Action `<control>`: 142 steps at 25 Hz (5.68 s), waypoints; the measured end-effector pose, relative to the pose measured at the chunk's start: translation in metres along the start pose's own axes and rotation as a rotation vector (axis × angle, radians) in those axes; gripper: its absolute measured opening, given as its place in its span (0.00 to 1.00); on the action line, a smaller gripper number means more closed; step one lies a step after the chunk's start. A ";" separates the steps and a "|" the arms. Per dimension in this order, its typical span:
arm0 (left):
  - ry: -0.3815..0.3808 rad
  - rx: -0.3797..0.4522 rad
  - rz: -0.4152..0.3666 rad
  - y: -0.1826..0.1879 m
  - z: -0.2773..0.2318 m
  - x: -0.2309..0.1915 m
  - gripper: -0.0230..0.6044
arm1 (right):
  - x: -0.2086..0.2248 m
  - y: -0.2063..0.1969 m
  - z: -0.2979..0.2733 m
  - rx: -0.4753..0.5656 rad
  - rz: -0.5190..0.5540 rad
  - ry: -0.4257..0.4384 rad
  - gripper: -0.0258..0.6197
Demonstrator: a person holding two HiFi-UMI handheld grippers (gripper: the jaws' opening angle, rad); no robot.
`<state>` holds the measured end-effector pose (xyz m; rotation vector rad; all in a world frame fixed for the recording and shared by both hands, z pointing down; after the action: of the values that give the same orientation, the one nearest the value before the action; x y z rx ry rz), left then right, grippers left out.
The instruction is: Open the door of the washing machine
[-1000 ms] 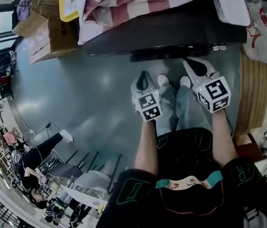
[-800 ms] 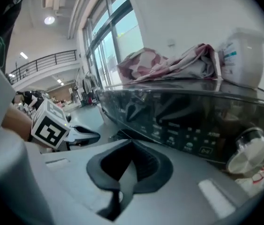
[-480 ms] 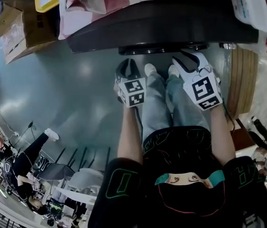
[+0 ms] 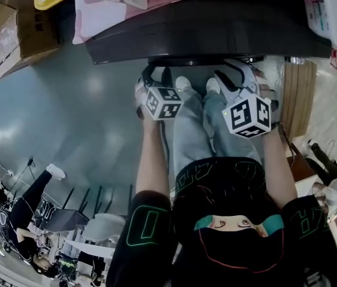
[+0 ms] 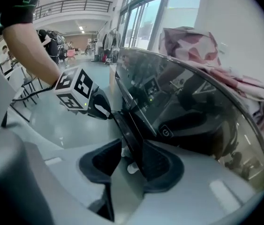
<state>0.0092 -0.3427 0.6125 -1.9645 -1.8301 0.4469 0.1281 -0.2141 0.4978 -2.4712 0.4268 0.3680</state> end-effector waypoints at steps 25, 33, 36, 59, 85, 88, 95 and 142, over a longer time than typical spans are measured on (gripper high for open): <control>0.031 -0.088 -0.005 -0.005 -0.016 0.006 0.29 | -0.003 -0.011 -0.023 -0.106 0.266 0.039 0.21; 0.122 -0.069 0.146 -0.005 -0.007 0.006 0.23 | -0.002 -0.013 -0.023 -0.065 0.308 0.064 0.20; 0.179 -0.068 0.170 -0.008 -0.003 0.006 0.11 | -0.004 -0.012 -0.022 -0.055 0.341 0.079 0.19; -0.042 -0.174 -0.222 -0.007 -0.027 0.000 0.31 | -0.004 -0.011 -0.022 -0.041 0.350 0.101 0.19; 0.045 -0.222 0.188 -0.106 0.035 0.181 0.26 | -0.082 -0.078 0.051 0.072 0.617 0.308 0.20; 0.048 -0.227 0.246 -0.112 0.038 0.209 0.26 | -0.087 -0.090 0.061 0.084 0.657 0.327 0.21; 0.089 -0.201 0.300 -0.121 0.044 0.273 0.24 | -0.097 -0.120 0.084 0.131 0.750 0.357 0.22; 1.397 0.384 1.569 0.050 0.251 0.572 0.05 | -0.001 -0.183 0.247 0.481 0.290 0.799 0.19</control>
<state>-0.0262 0.2455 0.3980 -2.0029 0.6868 -0.2178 0.1568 0.0760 0.3984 -1.9840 1.0587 -0.5832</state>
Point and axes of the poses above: the fingertips, and each gripper's own axes: z backward along the fingers, x to its right, y out of its top, the point moved 4 cm from there along z, backward along the fingers, and after that the axes turned 8 degrees about -y, right-handed, at the moved point
